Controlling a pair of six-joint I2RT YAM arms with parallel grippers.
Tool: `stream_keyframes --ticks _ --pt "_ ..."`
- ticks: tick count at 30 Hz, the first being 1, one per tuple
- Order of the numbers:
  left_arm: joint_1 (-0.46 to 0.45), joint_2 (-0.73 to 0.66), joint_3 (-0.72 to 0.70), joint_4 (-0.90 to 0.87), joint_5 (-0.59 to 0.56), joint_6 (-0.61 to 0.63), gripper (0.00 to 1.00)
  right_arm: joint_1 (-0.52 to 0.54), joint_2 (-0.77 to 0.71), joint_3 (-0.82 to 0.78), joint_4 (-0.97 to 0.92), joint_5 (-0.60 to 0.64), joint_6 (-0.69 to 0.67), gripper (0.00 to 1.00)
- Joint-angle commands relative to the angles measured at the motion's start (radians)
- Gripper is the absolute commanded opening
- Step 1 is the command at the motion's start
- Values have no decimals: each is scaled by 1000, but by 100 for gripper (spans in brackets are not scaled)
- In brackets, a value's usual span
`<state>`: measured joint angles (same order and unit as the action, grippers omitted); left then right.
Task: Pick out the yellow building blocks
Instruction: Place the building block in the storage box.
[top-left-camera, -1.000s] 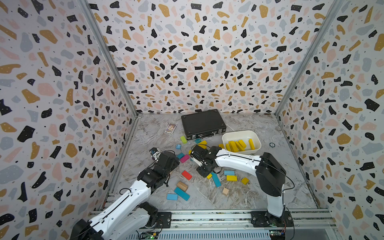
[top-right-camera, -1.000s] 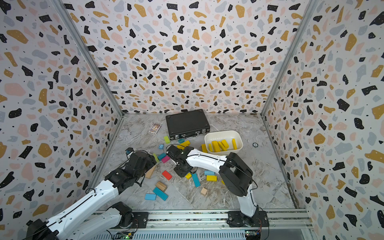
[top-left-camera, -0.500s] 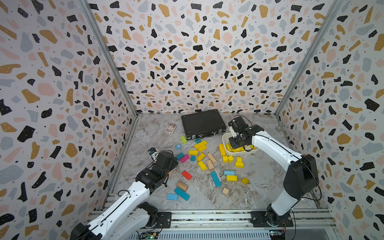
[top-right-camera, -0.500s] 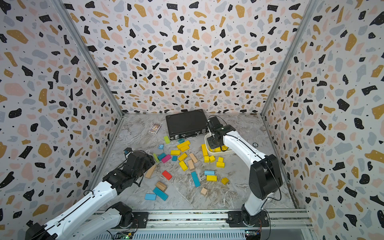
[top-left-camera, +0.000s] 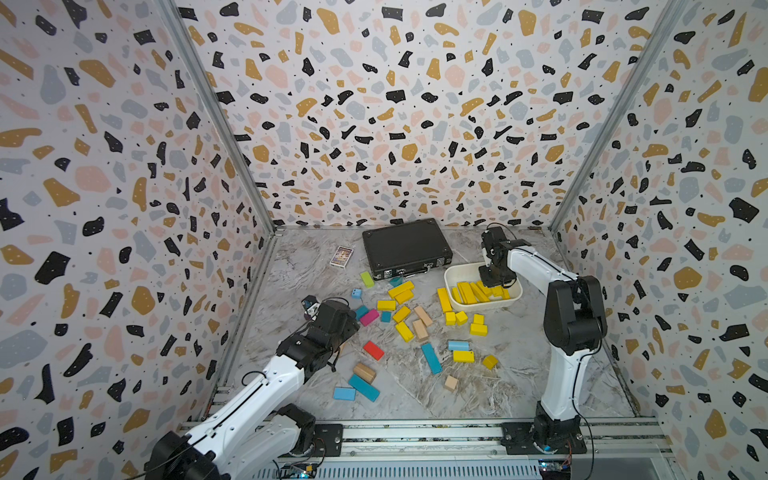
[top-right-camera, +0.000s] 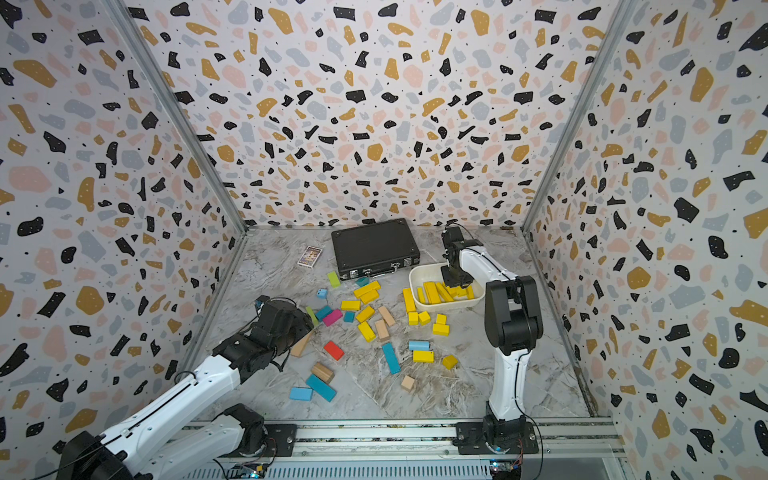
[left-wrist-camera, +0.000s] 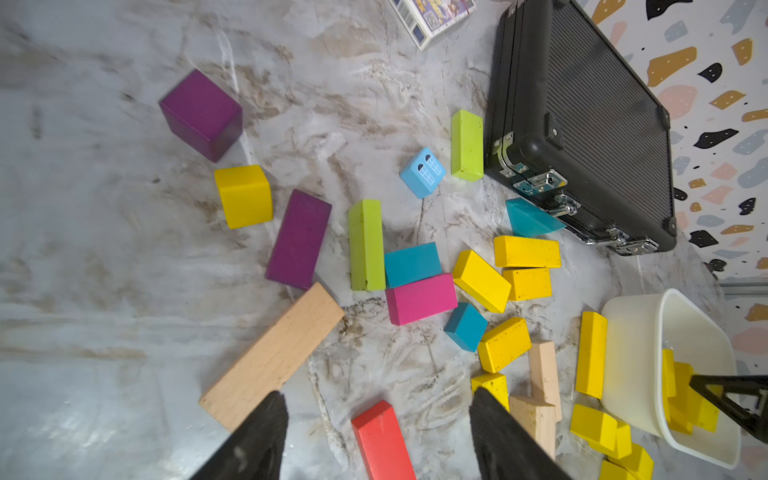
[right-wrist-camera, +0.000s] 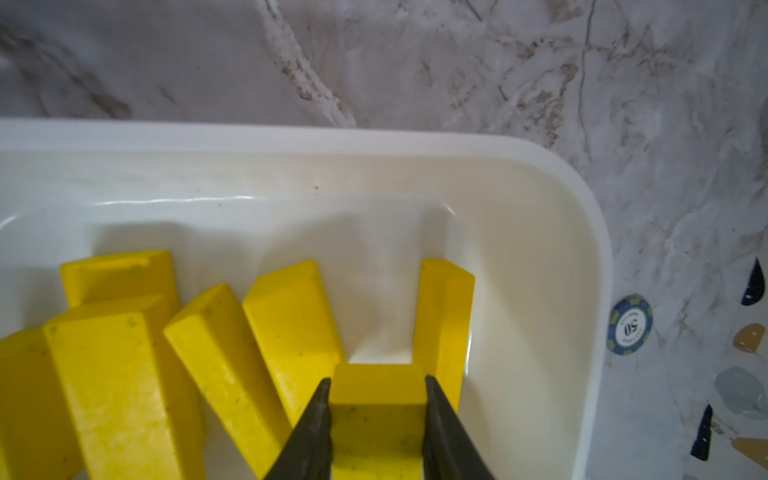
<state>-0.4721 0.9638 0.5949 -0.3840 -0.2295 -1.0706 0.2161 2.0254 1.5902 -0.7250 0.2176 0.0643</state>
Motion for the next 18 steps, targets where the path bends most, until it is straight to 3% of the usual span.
stream_keyframes --ticks 1,5,10,18 --pt "4 41 9 84 78 -21 68 -21 9 42 6 15 -20 18" --pt "4 136 69 68 149 -66 67 -35 40 51 6 25 -32 24" --pt "-33 265 160 -7 180 -166 64 -36 31 52 -4 -13 -10 43" --pt "-135 420 334 -163 176 -313 65 -33 -111 -14 7 -71 73 50"
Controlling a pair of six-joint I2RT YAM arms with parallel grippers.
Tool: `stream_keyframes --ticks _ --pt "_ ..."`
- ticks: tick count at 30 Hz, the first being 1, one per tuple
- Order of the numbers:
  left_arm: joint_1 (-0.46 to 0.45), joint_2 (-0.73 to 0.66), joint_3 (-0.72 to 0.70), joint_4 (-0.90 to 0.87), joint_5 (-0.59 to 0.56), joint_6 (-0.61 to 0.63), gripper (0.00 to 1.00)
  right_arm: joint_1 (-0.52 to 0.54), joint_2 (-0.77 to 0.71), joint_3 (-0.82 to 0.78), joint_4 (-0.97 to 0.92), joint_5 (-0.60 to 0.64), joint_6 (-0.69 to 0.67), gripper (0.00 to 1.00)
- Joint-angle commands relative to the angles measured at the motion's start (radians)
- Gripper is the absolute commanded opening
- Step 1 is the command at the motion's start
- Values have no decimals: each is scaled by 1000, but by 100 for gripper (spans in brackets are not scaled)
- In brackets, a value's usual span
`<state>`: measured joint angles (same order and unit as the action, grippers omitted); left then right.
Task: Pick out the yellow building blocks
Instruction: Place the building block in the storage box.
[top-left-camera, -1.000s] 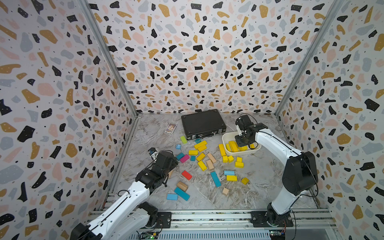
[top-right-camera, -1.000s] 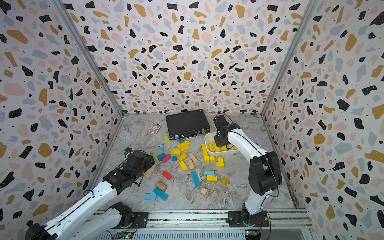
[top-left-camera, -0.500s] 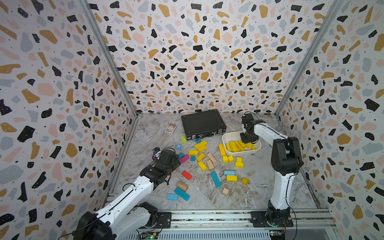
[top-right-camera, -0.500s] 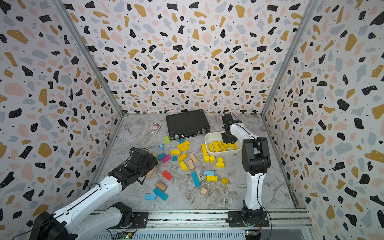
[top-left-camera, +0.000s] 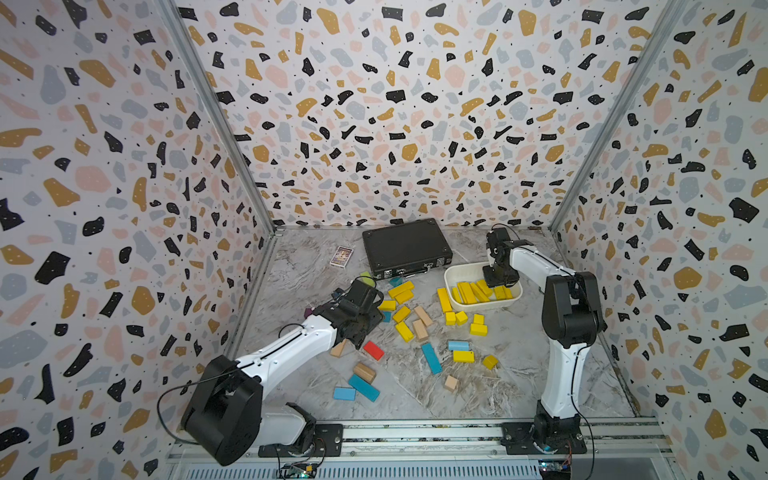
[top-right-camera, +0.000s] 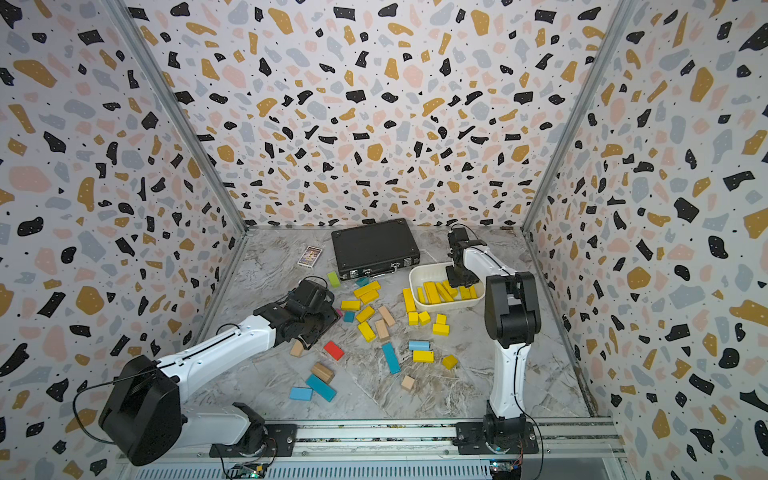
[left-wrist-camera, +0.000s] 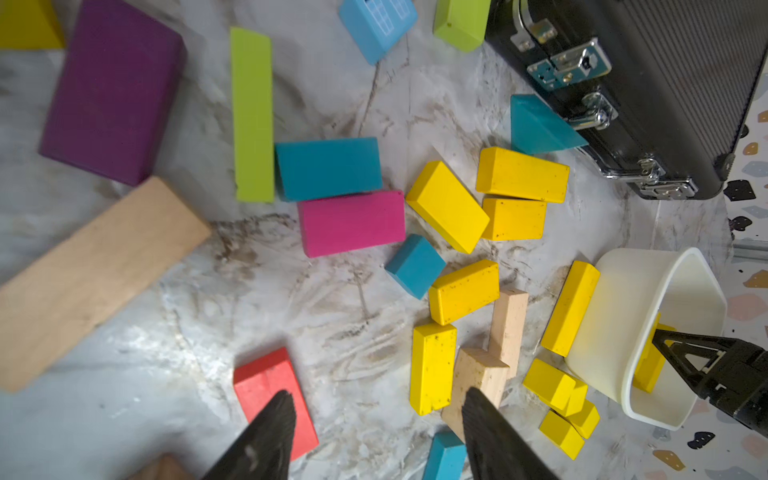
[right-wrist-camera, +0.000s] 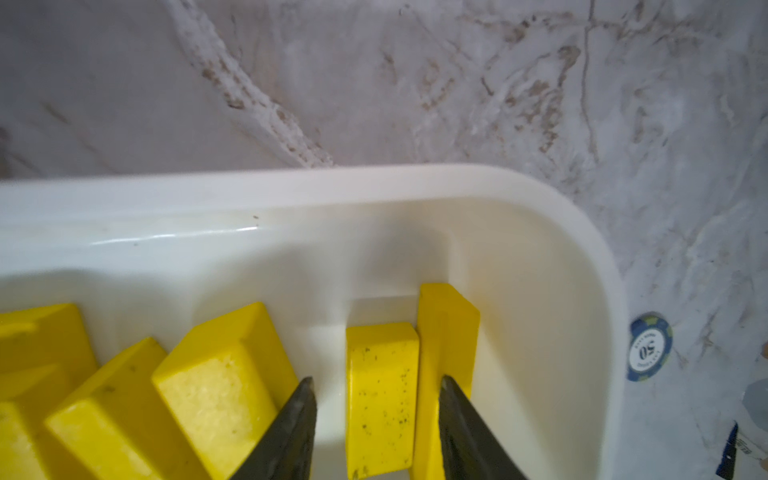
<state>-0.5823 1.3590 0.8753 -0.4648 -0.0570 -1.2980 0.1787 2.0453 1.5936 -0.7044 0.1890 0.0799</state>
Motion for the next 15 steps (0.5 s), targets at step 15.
stream_keyframes --ticks 15 --pt "-160 439 521 -468 13 -68 68 48 -583 -446 -8 -106 174 54"
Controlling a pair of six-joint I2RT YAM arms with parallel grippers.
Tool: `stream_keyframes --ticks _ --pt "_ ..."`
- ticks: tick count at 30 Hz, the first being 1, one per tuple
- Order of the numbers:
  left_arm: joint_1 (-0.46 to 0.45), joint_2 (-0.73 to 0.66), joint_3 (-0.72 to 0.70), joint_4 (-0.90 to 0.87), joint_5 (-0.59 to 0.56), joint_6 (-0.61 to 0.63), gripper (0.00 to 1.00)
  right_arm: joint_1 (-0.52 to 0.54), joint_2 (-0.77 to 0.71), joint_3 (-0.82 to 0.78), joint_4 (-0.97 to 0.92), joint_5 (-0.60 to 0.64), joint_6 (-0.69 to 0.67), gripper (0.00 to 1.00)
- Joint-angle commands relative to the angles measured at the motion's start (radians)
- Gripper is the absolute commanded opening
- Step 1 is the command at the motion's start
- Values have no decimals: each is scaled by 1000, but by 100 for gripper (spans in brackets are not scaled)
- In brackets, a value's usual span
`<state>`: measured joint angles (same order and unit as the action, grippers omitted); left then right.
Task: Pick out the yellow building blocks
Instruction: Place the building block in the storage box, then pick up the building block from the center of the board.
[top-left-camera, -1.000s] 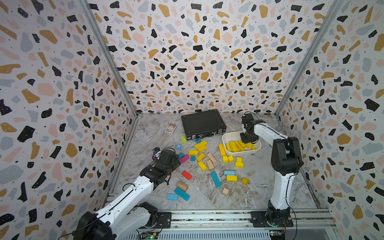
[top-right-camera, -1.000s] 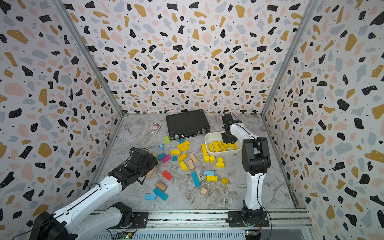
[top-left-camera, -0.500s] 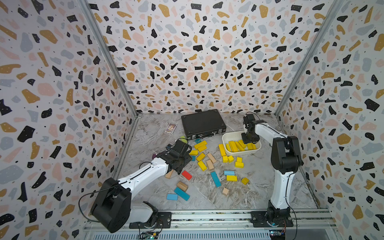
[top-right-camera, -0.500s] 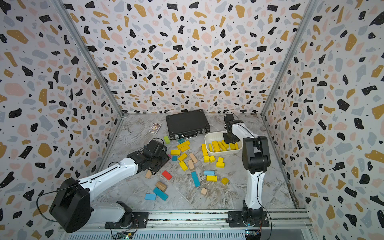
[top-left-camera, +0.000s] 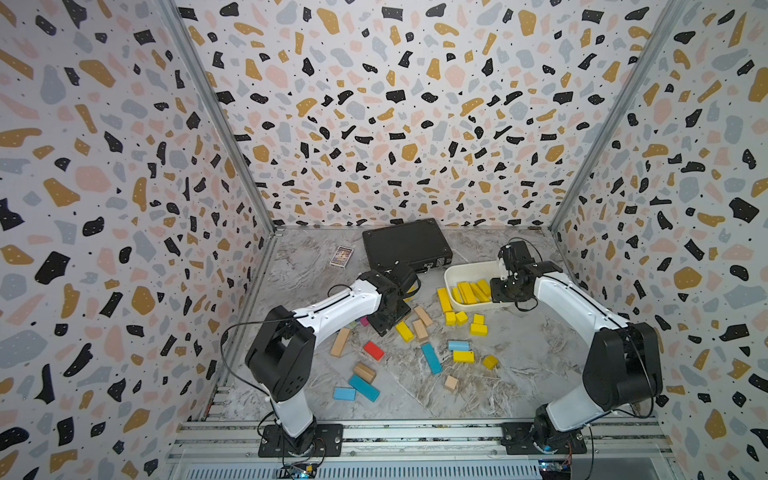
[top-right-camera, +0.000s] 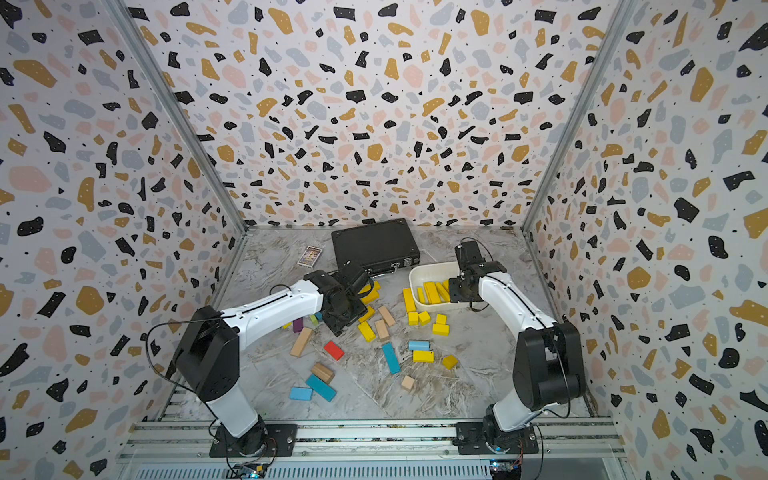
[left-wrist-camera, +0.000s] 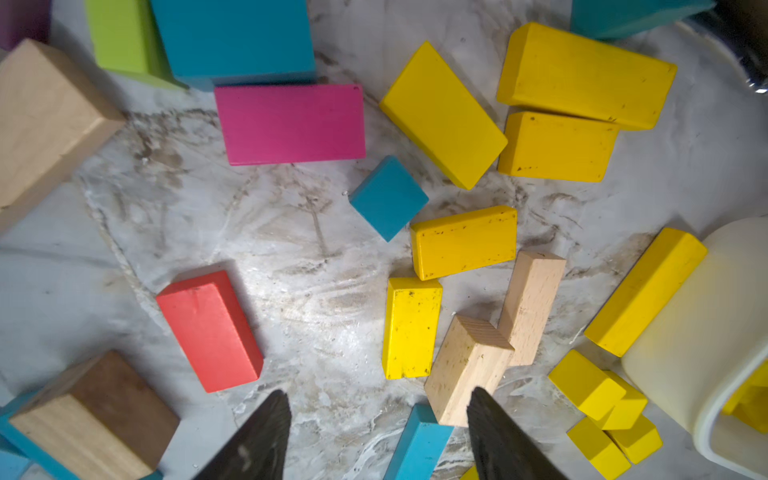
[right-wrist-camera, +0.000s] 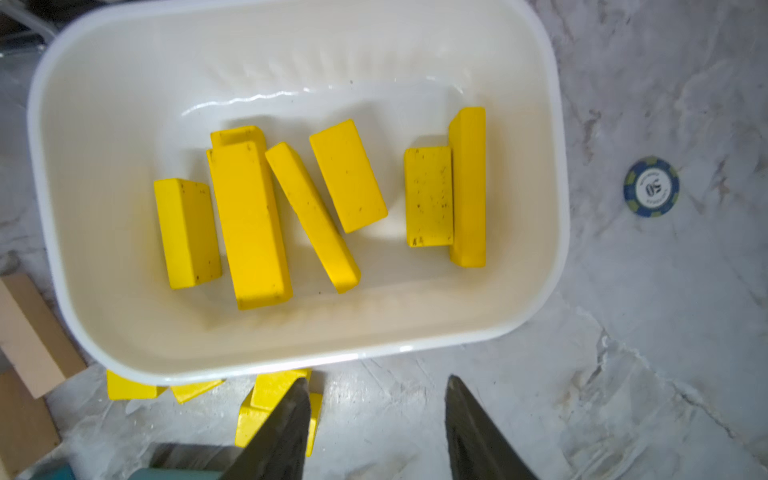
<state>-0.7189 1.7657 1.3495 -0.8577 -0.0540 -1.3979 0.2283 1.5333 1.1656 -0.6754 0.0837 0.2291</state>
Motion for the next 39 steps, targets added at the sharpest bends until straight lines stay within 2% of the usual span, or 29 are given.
stream_keyframes --ticks 1,5,9,19,23,28,33,39 --pt "-28 57 64 -83 15 36 68 -1 -93 -25 -44 1 24 54" --pt "-38 145 138 -132 17 54 66 -1 -157 -27 -87 4 28 54" --pt "-43 175 155 -107 -7 69 59 -1 -217 -43 -106 -5 41 54" --pt "-43 265 204 -73 -39 136 54 -1 -254 -88 -107 -39 71 53" --pt "-43 289 203 -50 -40 154 53 0 -253 -89 -111 -60 73 52" --pt "-43 310 191 -26 -21 157 46 1 -259 -91 -119 -70 69 51" --pt "-43 307 156 -3 -23 150 36 1 -264 -83 -129 -71 59 51" --pt "-43 290 128 4 -37 159 31 0 -265 -69 -128 -97 74 51"
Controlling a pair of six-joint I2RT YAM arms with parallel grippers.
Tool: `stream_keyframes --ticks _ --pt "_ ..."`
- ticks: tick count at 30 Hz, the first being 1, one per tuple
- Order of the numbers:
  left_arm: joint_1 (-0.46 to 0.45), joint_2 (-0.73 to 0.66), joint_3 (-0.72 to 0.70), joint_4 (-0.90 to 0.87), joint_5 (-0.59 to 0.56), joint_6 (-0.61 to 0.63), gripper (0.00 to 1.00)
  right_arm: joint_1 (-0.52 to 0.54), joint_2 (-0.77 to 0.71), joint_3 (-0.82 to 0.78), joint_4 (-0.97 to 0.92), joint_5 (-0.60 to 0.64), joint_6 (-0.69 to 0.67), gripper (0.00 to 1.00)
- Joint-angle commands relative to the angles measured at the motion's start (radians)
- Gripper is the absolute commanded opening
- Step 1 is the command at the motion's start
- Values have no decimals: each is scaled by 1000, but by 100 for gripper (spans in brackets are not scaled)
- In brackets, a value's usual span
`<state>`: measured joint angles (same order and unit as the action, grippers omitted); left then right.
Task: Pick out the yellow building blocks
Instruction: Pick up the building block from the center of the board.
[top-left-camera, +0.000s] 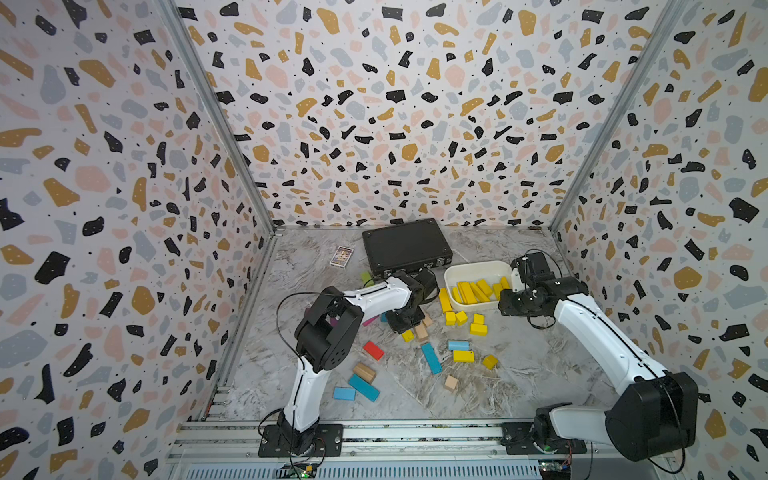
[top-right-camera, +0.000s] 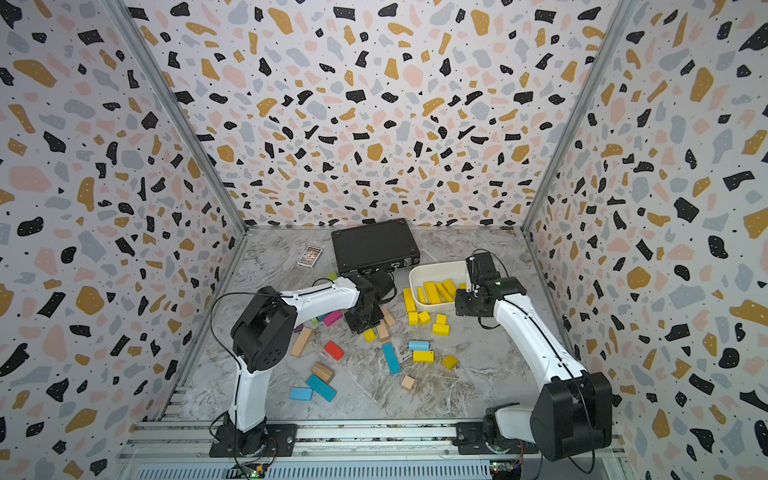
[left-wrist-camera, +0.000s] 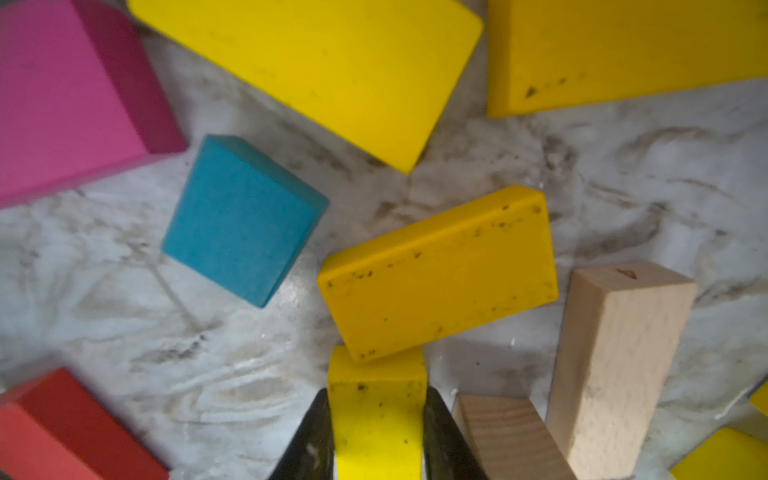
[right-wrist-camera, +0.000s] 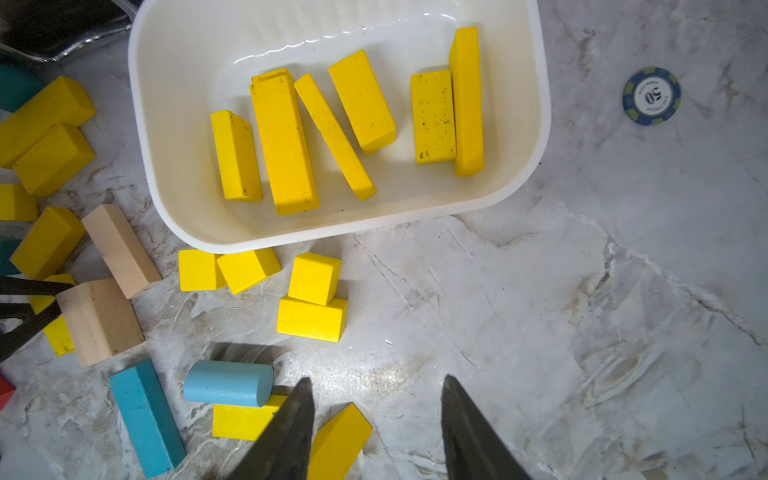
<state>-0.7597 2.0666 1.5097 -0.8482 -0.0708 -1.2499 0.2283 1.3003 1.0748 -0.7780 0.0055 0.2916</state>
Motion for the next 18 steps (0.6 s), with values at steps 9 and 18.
stream_keyframes --ticks 9,18 --pt "-6 -120 -51 -1 -109 77 21 0 -26 55 -16 -78 -6 51" --pt "-7 -316 -72 79 -112 145 18 53 -17 23 150 -490 -13 50"
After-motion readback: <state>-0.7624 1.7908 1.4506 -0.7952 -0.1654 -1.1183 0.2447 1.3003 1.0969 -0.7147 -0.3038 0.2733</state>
